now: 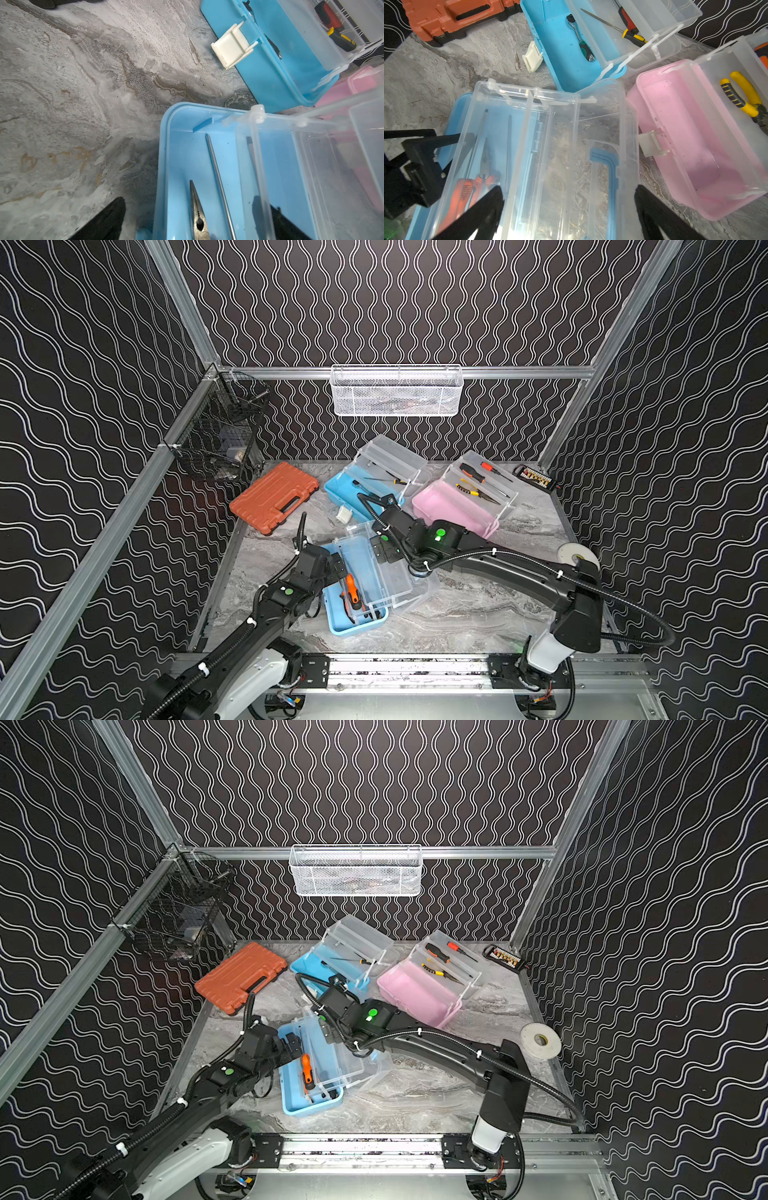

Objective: Close toolboxes
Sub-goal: Close the toolbox lid.

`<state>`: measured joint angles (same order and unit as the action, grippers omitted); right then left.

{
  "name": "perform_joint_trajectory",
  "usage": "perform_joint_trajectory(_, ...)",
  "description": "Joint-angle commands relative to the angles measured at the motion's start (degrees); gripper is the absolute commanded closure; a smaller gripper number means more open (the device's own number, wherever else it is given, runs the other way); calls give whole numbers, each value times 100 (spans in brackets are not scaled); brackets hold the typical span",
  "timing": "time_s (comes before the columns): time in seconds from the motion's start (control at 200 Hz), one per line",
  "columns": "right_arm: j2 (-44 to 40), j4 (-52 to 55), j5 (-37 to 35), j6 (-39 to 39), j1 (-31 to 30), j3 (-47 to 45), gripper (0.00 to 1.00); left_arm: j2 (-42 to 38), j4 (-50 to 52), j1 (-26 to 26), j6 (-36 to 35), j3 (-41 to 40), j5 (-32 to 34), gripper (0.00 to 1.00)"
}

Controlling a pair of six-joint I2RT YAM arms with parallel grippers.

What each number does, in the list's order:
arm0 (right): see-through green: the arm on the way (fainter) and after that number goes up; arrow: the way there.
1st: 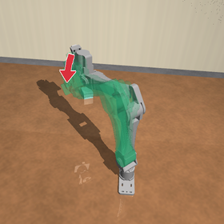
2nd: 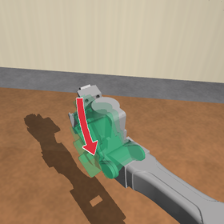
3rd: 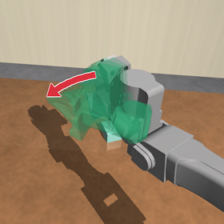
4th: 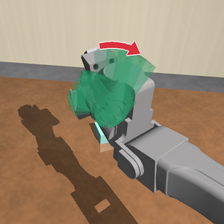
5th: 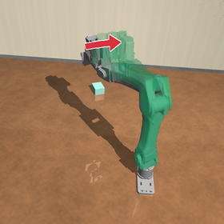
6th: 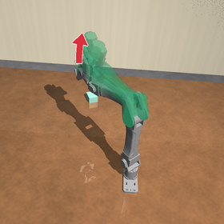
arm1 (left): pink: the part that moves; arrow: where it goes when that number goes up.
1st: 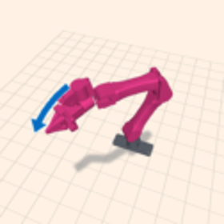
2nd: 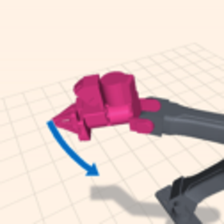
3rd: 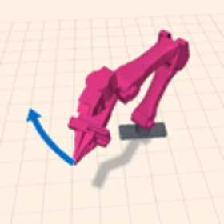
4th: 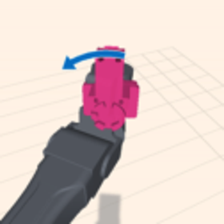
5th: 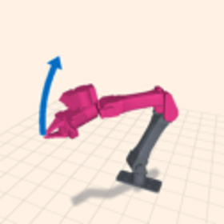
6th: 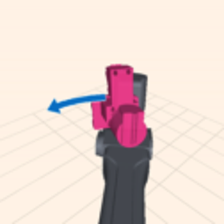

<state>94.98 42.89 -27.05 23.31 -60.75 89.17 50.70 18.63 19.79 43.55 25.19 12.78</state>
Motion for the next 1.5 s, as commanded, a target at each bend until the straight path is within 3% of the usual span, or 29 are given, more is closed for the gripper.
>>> perform_joint_trajectory(0.0, -501, -178, 517, 59, 463, -282, 1, 59, 1020, -47, -97, -67, 129, 1)
perform_joint_trajectory(0.28, -1726, -768, 3219, -9, 2401, -1598, 1, 63, 1024, -85, -90, -58, 129, 1)
perform_joint_trajectory(0.521, -1991, -2029, 5428, 302, 3137, -2944, 1, 53, 1024, -94, -100, -58, 121, 1)
perform_joint_trajectory(0.786, -1903, -3103, 6650, 767, 3258, -3584, 1, -14, 1045, -99, -91, -67, 102, 1)
perform_joint_trajectory(0.961, -1773, -3779, 7056, 1207, 3255, -3836, 1, 3, 1045, -98, -95, -58, 105, 1)
perform_joint_trajectory(1.151, -1746, -3784, 7164, 1198, 3049, -3674, 1, 37, 1037, -98, -99, -52, 116, 1)
perform_joint_trajectory(1.327, -1626, -3233, 6783, 862, 2481, -3155, 1, 4, 1063, -103, -82, -41, 144, 1)
perform_joint_trajectory(1.497, -1447, -2592, 5951, 486, 1889, -2621, 1, -111, 1339, -101, -116, 283, 209, 1)
